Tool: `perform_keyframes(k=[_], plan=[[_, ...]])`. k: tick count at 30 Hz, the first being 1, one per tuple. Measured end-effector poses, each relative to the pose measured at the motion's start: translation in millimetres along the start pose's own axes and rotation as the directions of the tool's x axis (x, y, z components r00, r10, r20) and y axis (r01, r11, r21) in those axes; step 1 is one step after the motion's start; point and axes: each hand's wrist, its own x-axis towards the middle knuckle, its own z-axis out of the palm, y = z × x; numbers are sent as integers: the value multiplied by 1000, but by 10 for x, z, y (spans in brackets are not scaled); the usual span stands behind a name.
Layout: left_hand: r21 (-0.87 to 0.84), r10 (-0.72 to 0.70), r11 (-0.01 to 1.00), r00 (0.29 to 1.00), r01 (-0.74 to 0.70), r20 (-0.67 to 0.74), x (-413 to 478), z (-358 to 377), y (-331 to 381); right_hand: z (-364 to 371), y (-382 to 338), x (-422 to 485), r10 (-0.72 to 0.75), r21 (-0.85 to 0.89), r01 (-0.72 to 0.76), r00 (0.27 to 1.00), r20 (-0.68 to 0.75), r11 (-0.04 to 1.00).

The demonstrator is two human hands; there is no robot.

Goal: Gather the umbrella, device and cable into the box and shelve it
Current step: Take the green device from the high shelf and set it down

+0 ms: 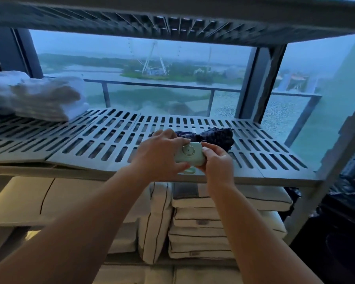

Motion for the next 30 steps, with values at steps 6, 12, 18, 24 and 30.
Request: perform_keyframes(k=[6,12,18,24,30], plan=[[-40,44,998,998,-46,-51,319,190,229,-274,-88,329,-108,-155,90,988,-110,984],[-38,62,997,997,-64,-55,643,411,698,-777,-200,650,-189,-286,152,976,-108,946],[-18,57,998,997,-58,-49,956,622,1150,-1236,-341,977,-323,-514,258,945,-40,818],[15,18,1000,1000,-18,-2,1176,832,1485,-1584,-409,1272,-402,-709,326,913,66,625],[74,-12,997,1000,12,1,1278,1012,1708,-1798,-361,1409,-426,-757,438,874,232,486]])
